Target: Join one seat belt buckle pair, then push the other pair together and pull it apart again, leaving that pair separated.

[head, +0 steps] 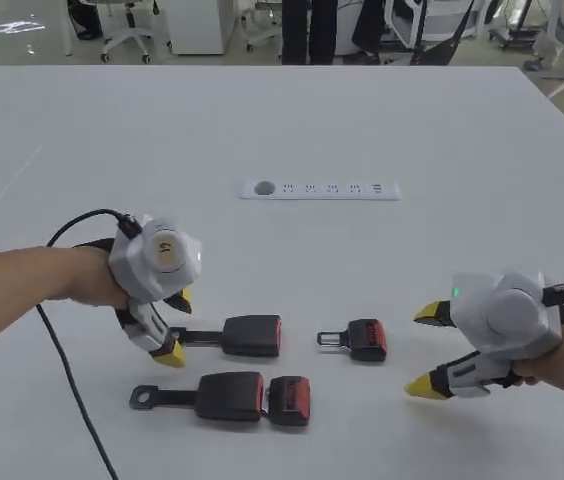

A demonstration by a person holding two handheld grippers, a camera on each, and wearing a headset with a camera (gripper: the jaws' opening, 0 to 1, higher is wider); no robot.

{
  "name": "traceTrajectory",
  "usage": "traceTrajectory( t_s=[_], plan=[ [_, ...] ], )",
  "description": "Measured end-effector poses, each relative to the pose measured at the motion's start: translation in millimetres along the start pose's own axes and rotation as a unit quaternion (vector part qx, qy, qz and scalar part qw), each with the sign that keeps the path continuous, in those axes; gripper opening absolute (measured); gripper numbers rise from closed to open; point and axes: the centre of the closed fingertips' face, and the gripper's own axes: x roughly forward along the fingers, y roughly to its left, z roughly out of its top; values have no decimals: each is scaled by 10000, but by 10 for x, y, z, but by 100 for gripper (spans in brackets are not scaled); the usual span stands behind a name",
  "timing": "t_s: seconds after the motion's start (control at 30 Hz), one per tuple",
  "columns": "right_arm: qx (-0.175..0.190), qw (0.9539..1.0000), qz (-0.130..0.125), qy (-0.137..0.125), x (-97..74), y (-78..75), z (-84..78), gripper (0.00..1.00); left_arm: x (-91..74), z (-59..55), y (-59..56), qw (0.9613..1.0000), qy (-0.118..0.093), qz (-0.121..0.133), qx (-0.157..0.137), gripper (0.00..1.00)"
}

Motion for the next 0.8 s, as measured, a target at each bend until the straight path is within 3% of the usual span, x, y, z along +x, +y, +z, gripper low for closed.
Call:
traceTrajectory(
  t_s=[0.2, 0.37, 0.43, 0.53, 0.67, 0.7, 0.8],
  plan=[
    [240, 9994, -112, -205, -50, 48, -4, 57, -82, -72, -69, 9976, -524, 138, -433, 52],
    [408, 9983, -184, -377, -89, 106, 18, 59, -159, -125, -134, 9901, -1051, 368, -853, 56],
    [518, 9973, -232, -469, -94, 136, 33, 60, -196, -129, -150, 9846, -1314, 449, -1057, 57],
    [653, 9958, -296, -572, -109, 177, 47, 61, -271, -63, -190, 9703, -1910, 553, -1374, 58],
    [846, 9929, -393, -735, -137, 229, 85, 62, -324, -68, -229, 9572, -2311, 768, -1564, 59],
    [880, 9924, -409, -762, -144, 253, 91, 63, -343, -41, -258, 9510, -2472, 853, -1650, 60],
    [981, 9904, -483, -842, -163, 297, 104, 63, -366, -24, -379, 9403, -2730, 927, -1809, 62]
  ],
)
